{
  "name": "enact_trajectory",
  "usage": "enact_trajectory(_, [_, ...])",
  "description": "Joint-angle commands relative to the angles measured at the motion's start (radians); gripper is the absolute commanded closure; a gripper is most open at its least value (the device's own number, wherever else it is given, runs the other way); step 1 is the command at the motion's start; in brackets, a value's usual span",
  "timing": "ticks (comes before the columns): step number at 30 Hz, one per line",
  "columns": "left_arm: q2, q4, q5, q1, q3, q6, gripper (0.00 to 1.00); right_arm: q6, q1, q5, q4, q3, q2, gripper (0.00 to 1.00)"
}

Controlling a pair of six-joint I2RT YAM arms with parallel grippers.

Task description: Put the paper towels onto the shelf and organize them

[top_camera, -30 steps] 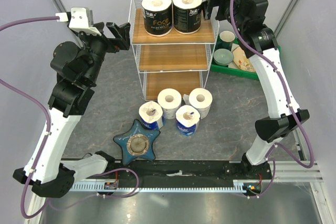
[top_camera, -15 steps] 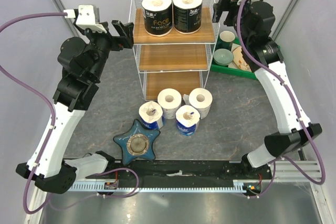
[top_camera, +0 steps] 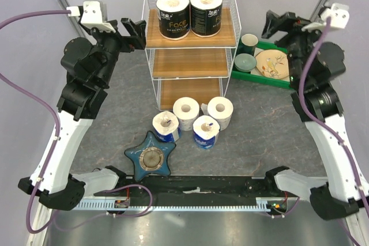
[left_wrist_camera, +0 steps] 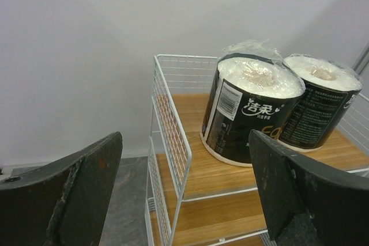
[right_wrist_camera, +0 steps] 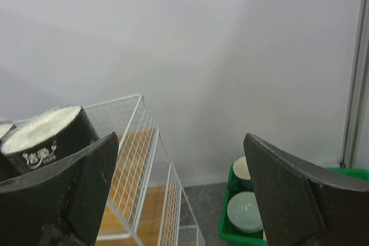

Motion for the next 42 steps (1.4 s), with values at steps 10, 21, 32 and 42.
enact_trajectory(10, [0.152,0.002,-0.024,0.005,0.141,0.035,0.03,0.141,0.002,-0.044,-0.181,-0.312,-0.439,0.02])
enact_trajectory(21, [0.236,0.008,-0.05,0.005,0.161,0.047,0.03,0.102,0.002,-0.044,-0.286,-0.287,-0.522,0.02])
enact_trajectory(32, [0.274,-0.004,-0.038,0.005,0.197,0.045,0.03,0.095,0.002,-0.038,-0.301,-0.312,-0.541,0.02])
enact_trajectory(42, [0.178,-0.001,-0.105,0.005,0.158,0.082,0.03,0.101,0.002,-0.012,-0.336,-0.315,-0.579,0.02])
